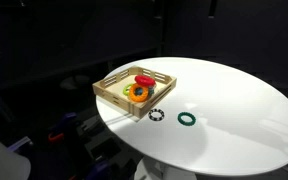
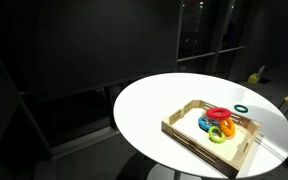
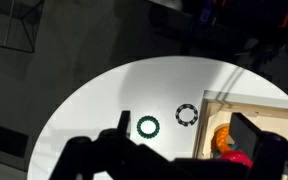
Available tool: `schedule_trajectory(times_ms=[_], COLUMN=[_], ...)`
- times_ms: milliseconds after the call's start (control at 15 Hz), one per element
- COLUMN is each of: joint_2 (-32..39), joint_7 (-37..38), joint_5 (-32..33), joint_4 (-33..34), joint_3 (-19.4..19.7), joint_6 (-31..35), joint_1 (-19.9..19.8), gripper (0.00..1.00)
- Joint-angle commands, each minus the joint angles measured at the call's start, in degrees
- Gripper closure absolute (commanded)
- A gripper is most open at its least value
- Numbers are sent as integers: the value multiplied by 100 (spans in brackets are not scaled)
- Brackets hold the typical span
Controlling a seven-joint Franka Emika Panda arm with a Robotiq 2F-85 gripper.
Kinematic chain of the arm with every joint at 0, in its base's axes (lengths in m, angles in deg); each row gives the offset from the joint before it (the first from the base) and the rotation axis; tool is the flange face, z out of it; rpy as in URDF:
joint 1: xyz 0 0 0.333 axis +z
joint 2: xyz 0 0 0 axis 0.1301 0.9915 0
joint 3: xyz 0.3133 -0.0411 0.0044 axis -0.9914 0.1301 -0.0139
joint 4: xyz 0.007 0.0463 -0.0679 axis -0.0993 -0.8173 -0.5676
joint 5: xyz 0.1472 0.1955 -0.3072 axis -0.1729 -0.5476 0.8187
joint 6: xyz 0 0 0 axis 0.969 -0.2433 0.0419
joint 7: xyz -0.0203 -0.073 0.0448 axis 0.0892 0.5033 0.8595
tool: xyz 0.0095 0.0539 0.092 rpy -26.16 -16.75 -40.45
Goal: Put the green ring in the box.
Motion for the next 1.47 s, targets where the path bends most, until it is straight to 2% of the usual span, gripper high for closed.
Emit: schedule_trajectory(times_ms=[0,333,800,1200,1400], joint_2=[6,53,666,1365,1526], joint_7=[-13,12,429,544,637], joint_5=[-17,-25,-172,-1006,-1268], joint_4=[7,55,542,797,669], joint_3=[-47,-56,-185,-166,-183], joint_6=[-6,-21,8,425,946], joint_1=[-51,-47,-23,-104,-198], gripper=[0,0,0,0,0])
